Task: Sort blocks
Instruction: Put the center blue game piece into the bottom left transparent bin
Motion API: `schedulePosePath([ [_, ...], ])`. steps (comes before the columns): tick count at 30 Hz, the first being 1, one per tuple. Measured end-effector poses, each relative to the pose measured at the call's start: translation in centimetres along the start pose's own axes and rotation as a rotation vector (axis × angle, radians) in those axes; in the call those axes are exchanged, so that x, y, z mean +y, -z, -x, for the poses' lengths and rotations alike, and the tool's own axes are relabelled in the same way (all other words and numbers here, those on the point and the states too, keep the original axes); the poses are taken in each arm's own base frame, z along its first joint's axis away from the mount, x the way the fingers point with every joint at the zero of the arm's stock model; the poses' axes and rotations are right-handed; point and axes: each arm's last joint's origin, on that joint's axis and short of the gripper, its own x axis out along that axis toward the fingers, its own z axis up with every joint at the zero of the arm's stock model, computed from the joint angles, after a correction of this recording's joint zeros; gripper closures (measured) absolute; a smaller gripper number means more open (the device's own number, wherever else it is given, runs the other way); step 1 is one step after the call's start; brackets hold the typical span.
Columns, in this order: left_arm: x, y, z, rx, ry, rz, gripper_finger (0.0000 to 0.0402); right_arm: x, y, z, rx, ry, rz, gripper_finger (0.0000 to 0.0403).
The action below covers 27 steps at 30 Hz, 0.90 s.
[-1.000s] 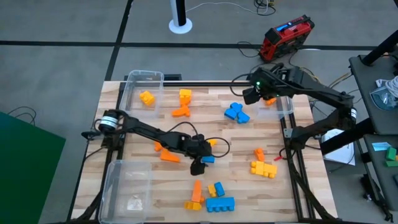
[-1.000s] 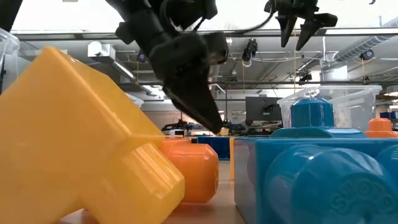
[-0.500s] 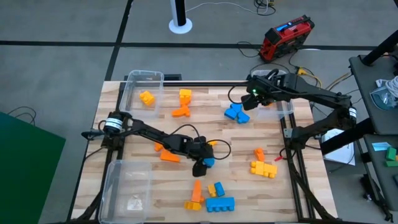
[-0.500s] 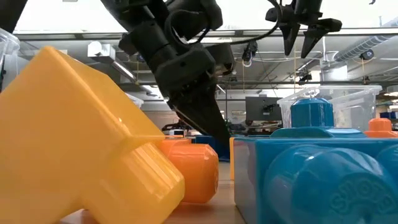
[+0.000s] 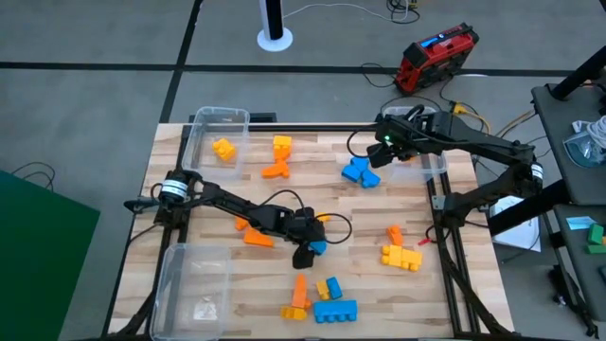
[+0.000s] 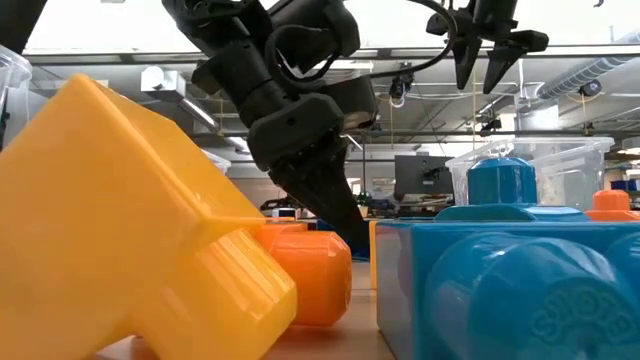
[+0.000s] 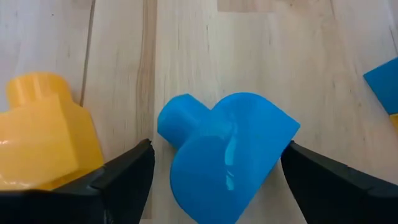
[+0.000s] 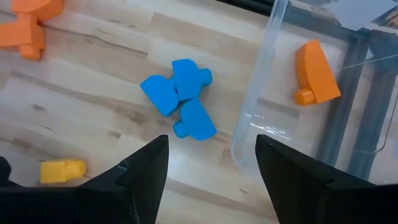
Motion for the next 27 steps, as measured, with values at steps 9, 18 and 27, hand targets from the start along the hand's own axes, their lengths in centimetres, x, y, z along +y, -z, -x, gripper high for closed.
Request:
schedulePosePath([
  [9, 0.01, 0.01, 0.0, 0.0, -0.002, -0.015, 0.0163, 0.0, -0.01, -0.01, -0.003, 0.002, 0.007, 0.0178],
  [18, -0.19, 0.04, 0.01, 0.004, 0.025, -0.017, 0.0238, -0.01, -0.01, 0.0, -0.004, 0.002, 0.01, 0.0179],
  [27, -0.47, -0.84, 0.8, -0.024, 0.032, -0.013, 0.0252, -0.03, -0.04, 0.0, -0.013, 0.01, 0.015, 0.0179],
])
